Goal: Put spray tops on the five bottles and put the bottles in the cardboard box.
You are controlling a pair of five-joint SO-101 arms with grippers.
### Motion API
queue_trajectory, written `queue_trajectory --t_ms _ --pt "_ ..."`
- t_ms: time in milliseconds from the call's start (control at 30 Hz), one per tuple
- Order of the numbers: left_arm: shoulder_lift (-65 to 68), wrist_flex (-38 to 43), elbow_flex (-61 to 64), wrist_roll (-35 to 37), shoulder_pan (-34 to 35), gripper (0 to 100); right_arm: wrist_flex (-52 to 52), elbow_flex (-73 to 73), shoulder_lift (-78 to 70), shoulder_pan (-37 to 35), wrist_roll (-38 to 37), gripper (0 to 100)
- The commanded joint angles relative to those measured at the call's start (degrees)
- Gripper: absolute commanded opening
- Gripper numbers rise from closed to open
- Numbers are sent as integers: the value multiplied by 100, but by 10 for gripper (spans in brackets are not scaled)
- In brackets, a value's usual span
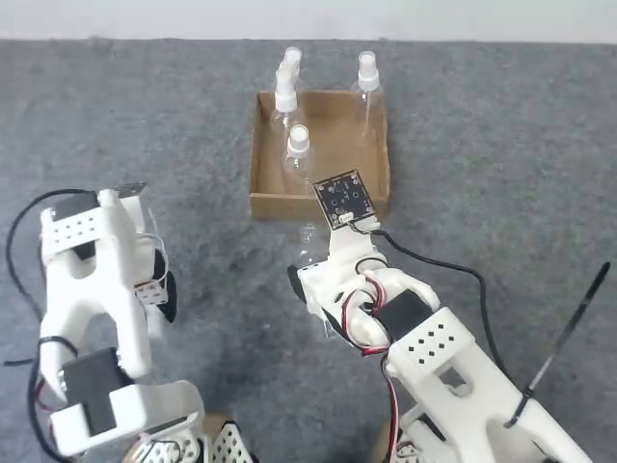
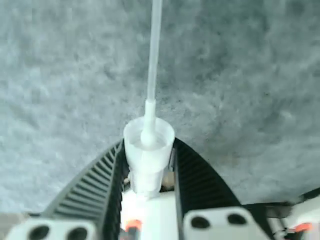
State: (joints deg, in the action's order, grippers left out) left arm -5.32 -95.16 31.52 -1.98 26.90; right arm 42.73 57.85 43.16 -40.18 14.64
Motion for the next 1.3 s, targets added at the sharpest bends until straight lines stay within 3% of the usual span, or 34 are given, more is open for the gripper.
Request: queue_trajectory --t_ms 0,233,600,800,1133,1267 --pt "-53 -167 -374 1081 -26 12 -110 -114 277 84 18 7" --pt "-53 343 -655 3789 -35 12 -110 -114 277 84 18 7" --pt "-44 448 -769 7059 -791 14 -101 -114 277 84 18 7" --pt "-44 1512 -629 9327 -923 13 -101 -114 277 84 18 7" --pt "-44 3648 13 9424 -932 15 -101 -114 277 84 9 7" --pt "-53 3956 171 9424 -897 24 -101 -114 277 84 9 7"
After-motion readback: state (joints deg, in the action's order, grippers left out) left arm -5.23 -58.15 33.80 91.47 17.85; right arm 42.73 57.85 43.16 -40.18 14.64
